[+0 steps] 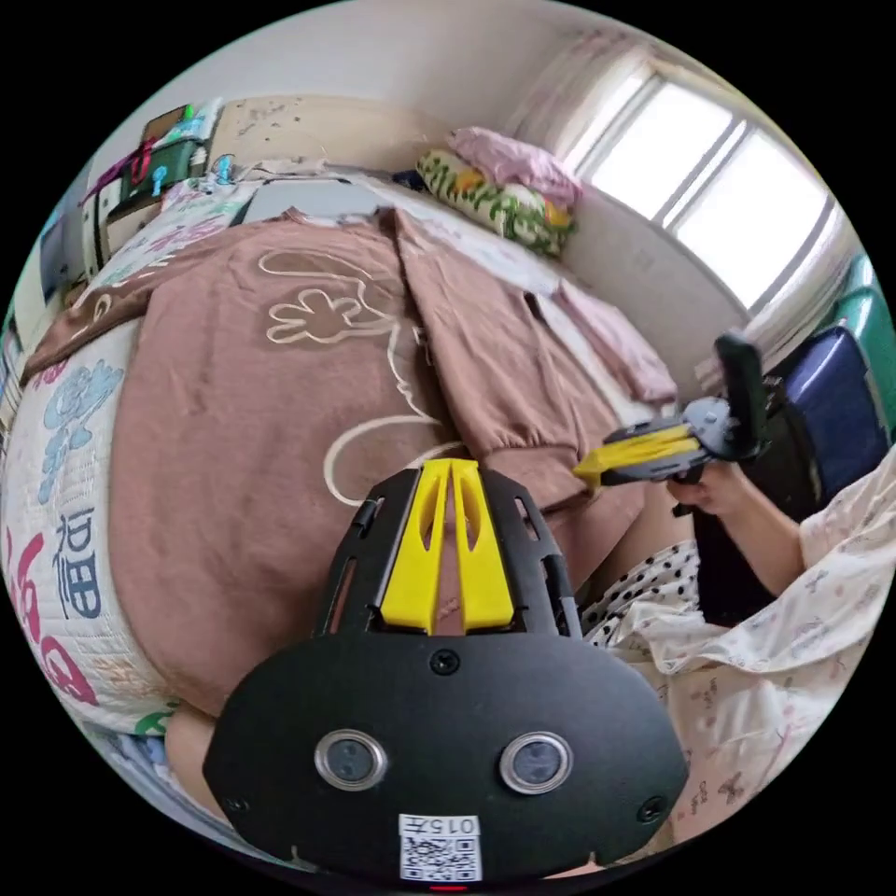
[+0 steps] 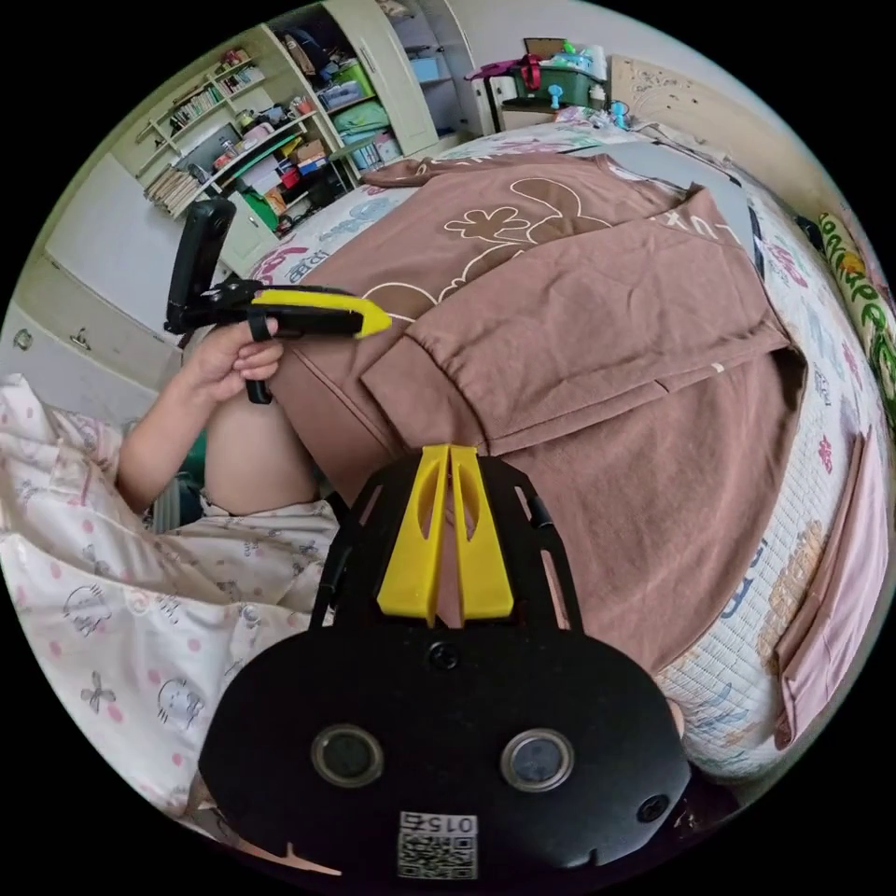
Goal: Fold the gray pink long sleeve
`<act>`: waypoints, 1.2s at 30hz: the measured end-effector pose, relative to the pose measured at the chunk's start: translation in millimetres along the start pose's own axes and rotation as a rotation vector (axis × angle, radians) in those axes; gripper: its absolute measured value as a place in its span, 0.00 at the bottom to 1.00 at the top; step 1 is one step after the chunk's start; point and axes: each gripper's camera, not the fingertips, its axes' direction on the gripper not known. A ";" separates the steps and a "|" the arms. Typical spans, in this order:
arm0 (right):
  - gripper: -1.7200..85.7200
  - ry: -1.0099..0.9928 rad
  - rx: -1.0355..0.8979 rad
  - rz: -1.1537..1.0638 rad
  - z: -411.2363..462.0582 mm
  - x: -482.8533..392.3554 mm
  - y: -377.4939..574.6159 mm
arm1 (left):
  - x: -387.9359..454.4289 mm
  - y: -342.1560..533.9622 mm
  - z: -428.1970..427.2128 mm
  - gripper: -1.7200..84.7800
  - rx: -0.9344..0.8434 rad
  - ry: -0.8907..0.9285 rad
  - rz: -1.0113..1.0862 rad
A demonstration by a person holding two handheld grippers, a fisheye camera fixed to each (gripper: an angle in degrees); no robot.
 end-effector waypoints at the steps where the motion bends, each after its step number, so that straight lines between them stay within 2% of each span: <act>1: 0.01 -0.020 0.013 0.011 -4.2 4.0 -1.2 | -21.3 -0.1 -14.8 0.06 0.056 0.013 -0.051; 3: 0.01 -0.087 0.075 0.065 -20.6 20.5 -7.2 | -115.3 3.4 -81.4 0.07 0.319 -0.035 -0.264; 6: 0.01 -0.109 0.148 0.102 -32.2 33.6 -24.0 | -228.7 5.4 -143.8 0.09 0.552 -0.211 -0.471; 9: 0.01 -0.100 0.173 0.073 -29.8 35.2 -59.9 | -318.8 -9.4 -160.6 0.10 0.602 -0.315 -0.612; 12: 0.01 -0.039 0.128 -0.015 -12.2 27.4 -108.7 | -392.1 -21.8 -148.6 0.11 0.612 -0.312 -0.754; 16: 0.01 0.016 0.078 -0.073 9.8 22.9 -144.3 | -453.5 -31.6 -124.3 0.12 0.625 -0.305 -0.886; 19: 0.01 0.006 0.048 -0.063 16.0 36.6 -156.3 | -481.4 -32.2 -111.0 0.12 0.724 -0.274 -0.946; 21: 0.01 -0.005 0.038 -0.051 11.1 53.4 -163.8 | -493.8 -47.6 -100.0 0.12 0.675 -0.222 -0.932; 22: 0.02 -0.005 0.039 -0.048 8.8 57.9 -165.9 | -492.4 -52.5 -98.1 0.12 0.668 -0.215 -0.908; 25: 0.02 -0.032 0.082 -0.014 -7.2 82.4 -177.7 | -440.4 -83.5 -95.0 0.12 0.677 -0.304 -0.591; 27: 0.03 -0.103 0.157 0.028 -23.5 102.9 -187.0 | -368.5 -98.8 -86.2 0.11 0.667 -0.254 -0.295; 28: 0.03 -0.127 0.175 0.042 -27.3 108.2 -189.7 | -346.9 -100.3 -82.6 0.11 0.660 -0.236 -0.225; 30: 0.05 -0.276 0.255 0.088 -43.9 130.1 -201.5 | -249.2 -99.6 -62.8 0.10 0.588 -0.202 0.047; 33: 0.11 -0.456 0.328 0.187 -59.2 166.6 -218.3 | -131.8 -79.2 -26.5 0.09 0.476 -0.201 0.325; 36: 0.16 -0.606 0.360 0.375 -61.4 217.0 -231.2 | -51.3 -46.6 19.4 0.08 0.385 -0.161 0.479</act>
